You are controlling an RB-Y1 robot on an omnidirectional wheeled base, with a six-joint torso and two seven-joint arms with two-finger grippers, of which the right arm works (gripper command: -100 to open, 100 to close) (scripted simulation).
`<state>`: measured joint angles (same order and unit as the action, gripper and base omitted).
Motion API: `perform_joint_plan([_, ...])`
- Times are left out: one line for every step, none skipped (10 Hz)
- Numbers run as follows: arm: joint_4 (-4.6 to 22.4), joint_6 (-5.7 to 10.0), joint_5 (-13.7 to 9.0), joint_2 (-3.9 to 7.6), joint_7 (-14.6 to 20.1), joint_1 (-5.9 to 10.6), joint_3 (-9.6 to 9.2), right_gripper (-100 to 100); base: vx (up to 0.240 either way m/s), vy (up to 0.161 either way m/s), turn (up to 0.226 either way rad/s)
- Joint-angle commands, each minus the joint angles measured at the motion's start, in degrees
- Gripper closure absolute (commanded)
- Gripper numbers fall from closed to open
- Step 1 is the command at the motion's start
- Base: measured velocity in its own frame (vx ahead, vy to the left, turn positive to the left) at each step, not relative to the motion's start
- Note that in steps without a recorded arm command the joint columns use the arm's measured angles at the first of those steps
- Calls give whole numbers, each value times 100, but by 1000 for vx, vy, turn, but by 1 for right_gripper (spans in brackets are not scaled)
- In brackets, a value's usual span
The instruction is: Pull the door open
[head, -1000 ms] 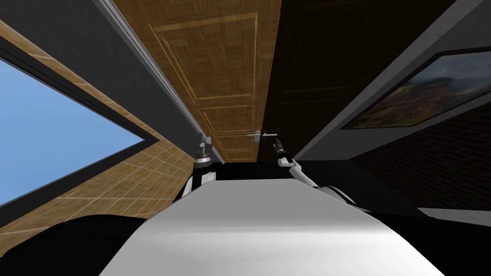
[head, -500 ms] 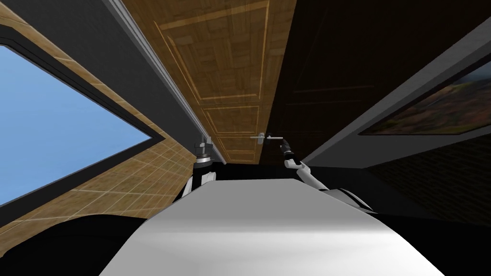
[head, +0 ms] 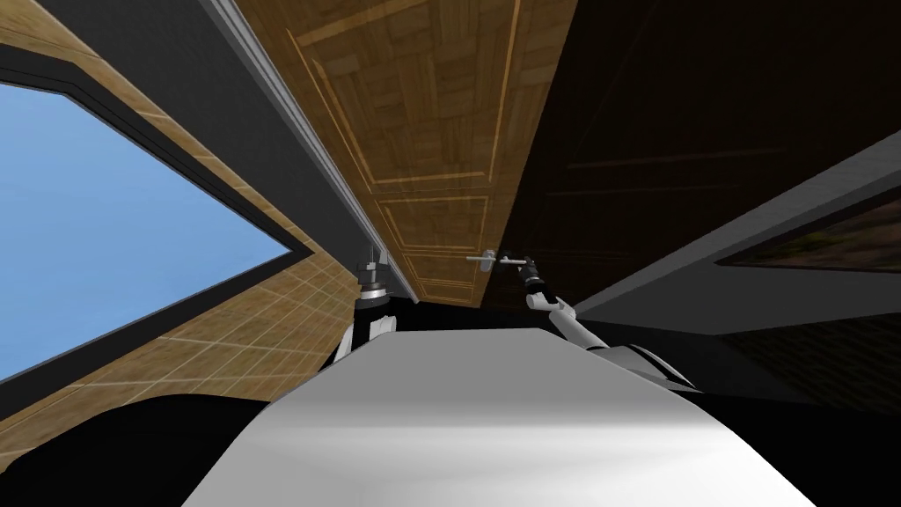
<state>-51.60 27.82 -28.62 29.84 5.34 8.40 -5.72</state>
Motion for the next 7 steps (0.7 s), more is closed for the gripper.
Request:
perform_joint_plan([0,0,0,0,0,0,0,-100,88,32,33])
perform_joint_plan([0,0,0,0,0,0,0,100,-14,-6,-29])
perform_joint_plan([0,0,0,0,0,0,0,100,-29,-13,-1])
perform_joint_plan([0,0,0,0,0,0,0,100,-25,-8,17])
perform_joint_plan([0,0,0,0,0,0,0,100,-16,-3,6])
perform_joint_plan([0,0,0,0,0,0,0,100,-9,1,-2])
perform_joint_plan([0,0,0,0,0,0,0,100,0,0,0])
